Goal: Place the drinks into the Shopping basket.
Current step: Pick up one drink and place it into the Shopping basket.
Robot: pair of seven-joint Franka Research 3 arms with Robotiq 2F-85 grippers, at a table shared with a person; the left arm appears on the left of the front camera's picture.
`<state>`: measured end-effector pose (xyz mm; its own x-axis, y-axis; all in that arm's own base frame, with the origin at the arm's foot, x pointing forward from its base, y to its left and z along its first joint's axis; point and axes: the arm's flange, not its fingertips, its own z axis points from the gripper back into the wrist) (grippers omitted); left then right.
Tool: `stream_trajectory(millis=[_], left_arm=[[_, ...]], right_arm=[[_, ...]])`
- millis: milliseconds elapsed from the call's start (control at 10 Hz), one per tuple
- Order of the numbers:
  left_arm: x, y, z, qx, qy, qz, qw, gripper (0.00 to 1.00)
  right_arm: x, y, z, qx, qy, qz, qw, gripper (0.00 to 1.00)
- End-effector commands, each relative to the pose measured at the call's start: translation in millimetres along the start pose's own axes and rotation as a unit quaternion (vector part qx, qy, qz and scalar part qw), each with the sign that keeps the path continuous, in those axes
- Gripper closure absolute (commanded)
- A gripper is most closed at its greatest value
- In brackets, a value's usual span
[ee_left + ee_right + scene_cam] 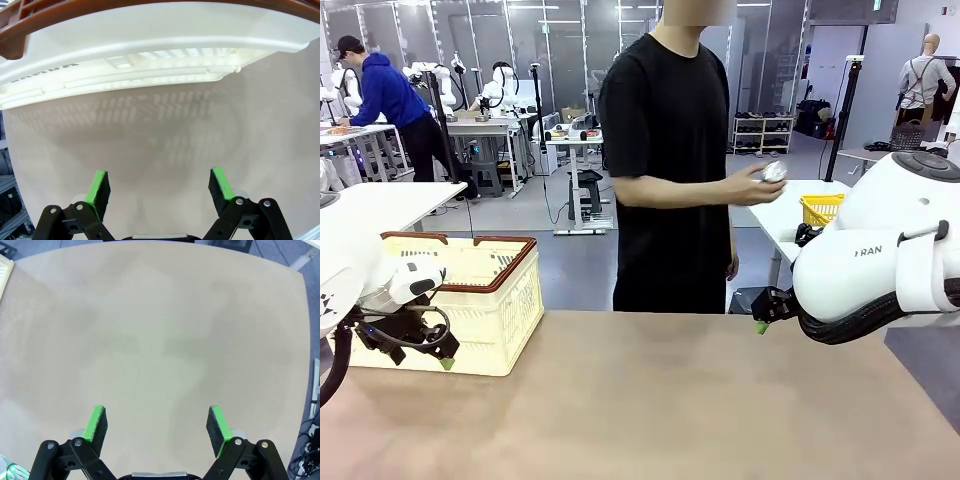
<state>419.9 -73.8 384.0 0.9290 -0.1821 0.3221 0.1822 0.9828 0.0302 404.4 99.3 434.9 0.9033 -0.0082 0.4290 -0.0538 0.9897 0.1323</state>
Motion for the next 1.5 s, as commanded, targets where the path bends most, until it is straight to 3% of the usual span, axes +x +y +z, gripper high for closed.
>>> stream_trajectory(millis=[0,1400], left_arm=[[-0.4,-0.1,-0.3,0.0,0.002,0.0,1.0,0.0],[0.0,0.0,0.0,0.0,0.0,0.0,1.0,0.0]], right_arm=[[0.1,-0.6,-0.1,0.002,0.0,-0.001,1.0,0.0],[0.1,-0.6,-0.1,0.002,0.0,-0.001,1.0,0.0]])
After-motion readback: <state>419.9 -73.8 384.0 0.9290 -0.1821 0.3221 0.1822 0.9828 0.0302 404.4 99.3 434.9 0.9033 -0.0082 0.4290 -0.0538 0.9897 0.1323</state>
